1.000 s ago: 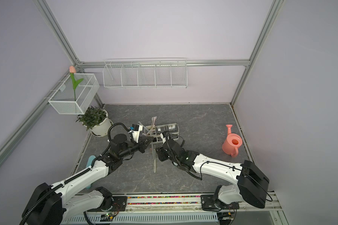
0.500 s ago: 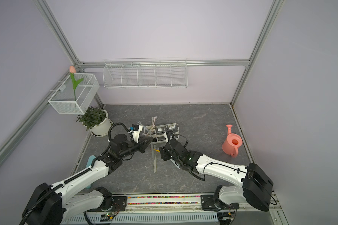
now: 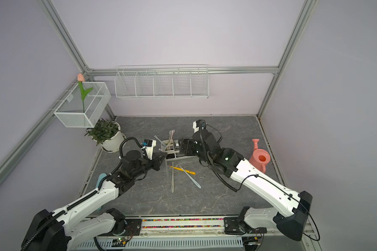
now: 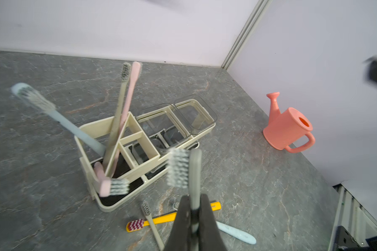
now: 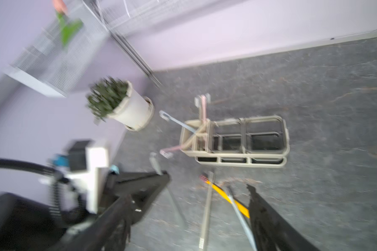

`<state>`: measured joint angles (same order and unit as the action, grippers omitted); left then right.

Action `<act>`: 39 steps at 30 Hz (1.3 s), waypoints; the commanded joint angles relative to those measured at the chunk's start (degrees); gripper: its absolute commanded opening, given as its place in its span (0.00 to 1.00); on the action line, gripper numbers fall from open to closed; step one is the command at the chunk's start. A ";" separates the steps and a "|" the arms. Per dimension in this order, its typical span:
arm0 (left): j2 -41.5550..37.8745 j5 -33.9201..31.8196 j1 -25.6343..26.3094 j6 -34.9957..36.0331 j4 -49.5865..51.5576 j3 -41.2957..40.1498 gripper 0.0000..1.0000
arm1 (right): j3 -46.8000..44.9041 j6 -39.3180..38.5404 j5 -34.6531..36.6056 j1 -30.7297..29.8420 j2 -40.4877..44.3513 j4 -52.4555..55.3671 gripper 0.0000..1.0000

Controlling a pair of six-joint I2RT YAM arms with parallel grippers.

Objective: Place the toothbrush into the toothbrush holder
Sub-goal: Pick up the toothbrush from the center of the board.

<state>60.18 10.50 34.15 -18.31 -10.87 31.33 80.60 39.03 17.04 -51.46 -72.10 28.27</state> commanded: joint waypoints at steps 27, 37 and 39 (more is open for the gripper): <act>1.65 -8.13 -0.06 5.94 4.19 6.37 0.00 | 31.72 11.87 -24.95 9.02 -25.88 29.28 0.89; -3.69 -7.53 -0.19 4.88 5.27 7.16 0.00 | 25.22 13.29 -27.25 16.36 -27.75 21.70 0.89; -4.11 -8.07 -0.22 4.23 4.25 7.15 0.00 | 15.30 14.72 -28.68 17.11 -23.93 12.52 0.89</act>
<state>57.21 2.79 34.15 -13.21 -5.67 37.41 103.74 50.87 -9.26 -34.61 -99.88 49.34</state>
